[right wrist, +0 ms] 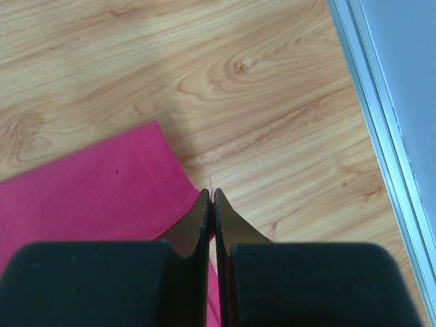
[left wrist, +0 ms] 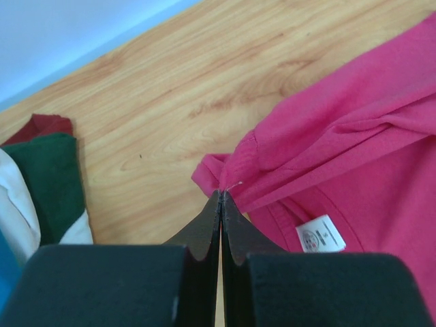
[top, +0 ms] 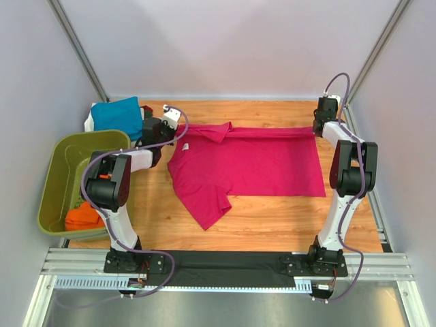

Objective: Fold and stack the t-shirts
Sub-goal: Fold the tshirt

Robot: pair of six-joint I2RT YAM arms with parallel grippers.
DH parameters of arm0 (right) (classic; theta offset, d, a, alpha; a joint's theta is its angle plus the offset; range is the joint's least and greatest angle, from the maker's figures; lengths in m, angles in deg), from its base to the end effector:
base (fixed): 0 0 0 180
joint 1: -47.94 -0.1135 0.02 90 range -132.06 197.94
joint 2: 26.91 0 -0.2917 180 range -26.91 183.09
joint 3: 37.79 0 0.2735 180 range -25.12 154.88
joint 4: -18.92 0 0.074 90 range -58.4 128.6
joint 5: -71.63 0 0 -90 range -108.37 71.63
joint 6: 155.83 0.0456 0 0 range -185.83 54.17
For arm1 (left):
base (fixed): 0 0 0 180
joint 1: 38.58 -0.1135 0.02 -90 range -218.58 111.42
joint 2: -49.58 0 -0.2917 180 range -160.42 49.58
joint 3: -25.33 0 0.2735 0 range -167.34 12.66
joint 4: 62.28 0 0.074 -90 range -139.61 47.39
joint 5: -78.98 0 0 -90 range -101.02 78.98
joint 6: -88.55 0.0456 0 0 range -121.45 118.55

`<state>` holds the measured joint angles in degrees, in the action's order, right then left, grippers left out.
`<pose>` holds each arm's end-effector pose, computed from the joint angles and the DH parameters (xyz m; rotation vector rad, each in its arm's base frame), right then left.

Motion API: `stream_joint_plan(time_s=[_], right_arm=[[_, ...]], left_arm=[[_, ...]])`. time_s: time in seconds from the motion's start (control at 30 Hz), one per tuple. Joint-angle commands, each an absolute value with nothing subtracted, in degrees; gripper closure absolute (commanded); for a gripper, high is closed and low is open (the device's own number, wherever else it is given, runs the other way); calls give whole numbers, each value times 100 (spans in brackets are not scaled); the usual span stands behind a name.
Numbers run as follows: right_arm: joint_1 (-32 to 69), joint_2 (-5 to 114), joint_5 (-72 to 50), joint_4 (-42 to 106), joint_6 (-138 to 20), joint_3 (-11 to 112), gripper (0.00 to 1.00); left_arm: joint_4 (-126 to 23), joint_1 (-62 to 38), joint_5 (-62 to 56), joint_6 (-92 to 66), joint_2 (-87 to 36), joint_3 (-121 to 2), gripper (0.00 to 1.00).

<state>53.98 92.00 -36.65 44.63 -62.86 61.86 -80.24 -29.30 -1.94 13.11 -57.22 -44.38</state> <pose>0.4979 -0.0671 0.1957 0.3387 2.3161 -0.4016 0.4281 -0.0772 0.1888 0.4970 1.8352 -0.0884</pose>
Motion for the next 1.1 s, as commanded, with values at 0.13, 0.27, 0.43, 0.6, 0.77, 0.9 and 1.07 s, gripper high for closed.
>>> stream_joint_plan(time_s=[0.13,0.27,0.43,0.6,0.77,0.9,1.07], right_arm=[[5497,8858,-3762,4618,-6442,5996,100],[5497,8840,-3709,4715,-6451,5978,96],[5497,8744,-3323,4812,-6477,5996,63],[5497,8393,-3094,4979,-6451,5978,40],[5497,7716,-2866,5269,-6083,5926,26],[5479,7294,-2392,5488,-5373,5724,9],[5470,6960,-1716,5199,-4659,5328,15]], left_arm=[[-7924,-3032,-4,1665,-5150,-4227,100],[-6704,-3032,163,1736,-5070,-4596,88],[-6525,-3023,278,1657,-4842,-4631,57],[-6367,-3032,146,1314,-4360,-4772,40],[-5763,-2909,-161,340,-3981,-5446,23],[-4804,-2436,-441,-943,-4015,-6158,13],[-4021,-1065,-1794,-2184,-4427,-6808,13]])
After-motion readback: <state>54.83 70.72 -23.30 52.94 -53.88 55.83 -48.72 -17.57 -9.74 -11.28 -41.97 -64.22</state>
